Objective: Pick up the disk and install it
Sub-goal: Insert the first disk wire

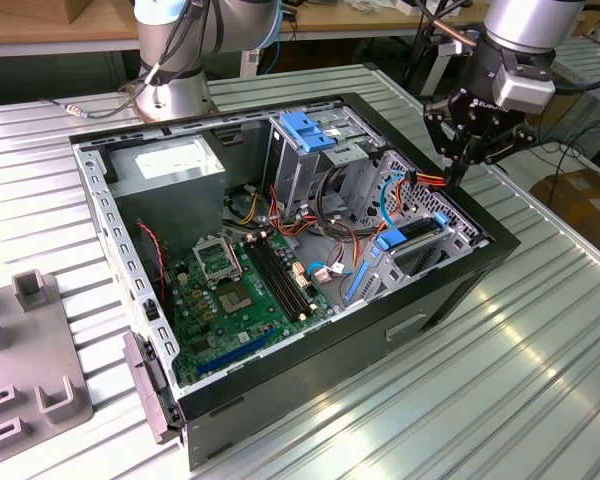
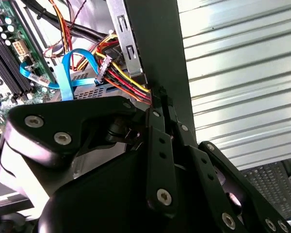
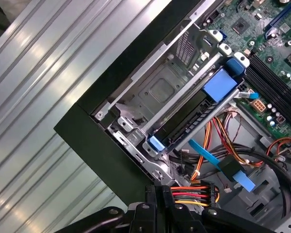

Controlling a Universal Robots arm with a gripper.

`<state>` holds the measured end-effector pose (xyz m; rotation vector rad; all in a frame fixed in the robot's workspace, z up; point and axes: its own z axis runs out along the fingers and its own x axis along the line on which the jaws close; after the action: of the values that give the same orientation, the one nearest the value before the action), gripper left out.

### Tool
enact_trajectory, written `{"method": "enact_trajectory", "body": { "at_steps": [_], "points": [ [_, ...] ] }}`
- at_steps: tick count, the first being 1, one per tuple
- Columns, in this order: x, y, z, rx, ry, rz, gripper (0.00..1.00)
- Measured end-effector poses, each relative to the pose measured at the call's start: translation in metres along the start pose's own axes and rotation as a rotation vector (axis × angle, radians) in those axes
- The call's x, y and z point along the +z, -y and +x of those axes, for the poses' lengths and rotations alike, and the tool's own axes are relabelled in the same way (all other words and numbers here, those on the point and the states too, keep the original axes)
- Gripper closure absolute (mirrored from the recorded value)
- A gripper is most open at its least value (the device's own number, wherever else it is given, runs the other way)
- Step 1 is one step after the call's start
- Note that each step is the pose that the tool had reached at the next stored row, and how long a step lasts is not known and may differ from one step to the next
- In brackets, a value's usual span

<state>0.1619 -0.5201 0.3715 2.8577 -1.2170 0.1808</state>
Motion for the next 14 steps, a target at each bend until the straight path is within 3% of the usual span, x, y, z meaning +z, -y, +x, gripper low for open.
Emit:
{"method": "enact_trajectory", "body": {
  "at_steps": [5, 14],
  "points": [
    [-0.0006, -0.005, -0.0045, 0.01, -0.0002, -0.0012, 0.84],
    [-0.0006, -0.0051, -0.0046, 0.17, -0.0031, -0.0204, 0.84]
  ]
}}
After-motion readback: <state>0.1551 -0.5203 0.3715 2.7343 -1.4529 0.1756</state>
